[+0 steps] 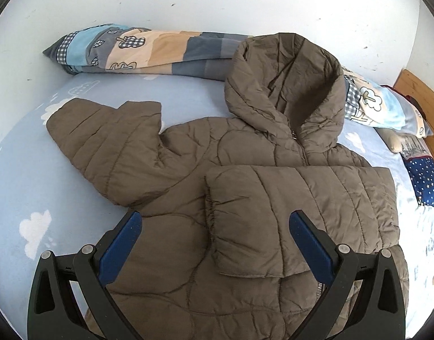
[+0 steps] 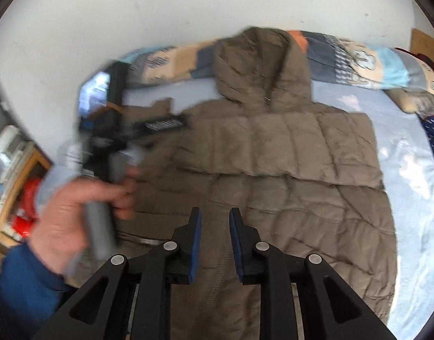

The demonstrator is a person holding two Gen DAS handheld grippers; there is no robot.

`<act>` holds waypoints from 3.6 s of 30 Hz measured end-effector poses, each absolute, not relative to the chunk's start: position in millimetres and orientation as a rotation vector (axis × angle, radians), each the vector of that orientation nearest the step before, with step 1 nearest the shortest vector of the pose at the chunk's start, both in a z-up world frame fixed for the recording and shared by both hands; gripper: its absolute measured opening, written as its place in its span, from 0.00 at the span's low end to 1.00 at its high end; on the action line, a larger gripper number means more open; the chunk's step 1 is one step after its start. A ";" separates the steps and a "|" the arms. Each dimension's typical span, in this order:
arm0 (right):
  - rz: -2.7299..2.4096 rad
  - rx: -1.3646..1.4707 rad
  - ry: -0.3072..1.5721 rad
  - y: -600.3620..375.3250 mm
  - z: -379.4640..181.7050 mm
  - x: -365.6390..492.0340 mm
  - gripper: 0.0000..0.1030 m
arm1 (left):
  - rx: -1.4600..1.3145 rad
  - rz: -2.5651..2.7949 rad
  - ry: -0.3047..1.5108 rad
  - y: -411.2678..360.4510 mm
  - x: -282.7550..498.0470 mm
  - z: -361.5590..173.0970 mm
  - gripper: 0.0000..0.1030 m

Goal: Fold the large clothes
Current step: 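Open the right tool and withdraw it from the folded sleeve, then move the left tool to the other sleeve cuff and grasp it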

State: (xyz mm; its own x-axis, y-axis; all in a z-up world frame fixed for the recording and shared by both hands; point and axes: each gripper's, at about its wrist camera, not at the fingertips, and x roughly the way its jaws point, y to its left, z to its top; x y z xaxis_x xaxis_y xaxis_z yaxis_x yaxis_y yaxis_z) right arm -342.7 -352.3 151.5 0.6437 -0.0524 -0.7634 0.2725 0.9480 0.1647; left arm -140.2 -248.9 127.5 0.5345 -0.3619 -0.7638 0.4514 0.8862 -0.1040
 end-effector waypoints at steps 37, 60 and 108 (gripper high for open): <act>-0.248 0.289 0.795 -372.9 128.2 -277.6 0.32 | -0.030 -0.339 0.910 -201.3 -109.1 138.4 1.00; -0.201 0.179 0.712 -337.8 164.4 -329.0 0.32 | -0.179 -0.287 0.854 -81.6 -165.7 202.5 1.00; -0.120 0.261 0.885 -360.8 91.4 -270.1 0.32 | -0.834 -0.240 0.995 46.7 235.9 14.5 0.14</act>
State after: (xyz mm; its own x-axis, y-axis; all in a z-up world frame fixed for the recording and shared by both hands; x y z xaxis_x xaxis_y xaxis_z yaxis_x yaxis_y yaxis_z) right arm -270.1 -360.8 91.4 0.6289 0.0043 -0.7775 0.2105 0.9617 0.1757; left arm 235.9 46.7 14.5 0.5479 -0.5338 -0.6441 -0.1821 0.6753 -0.7147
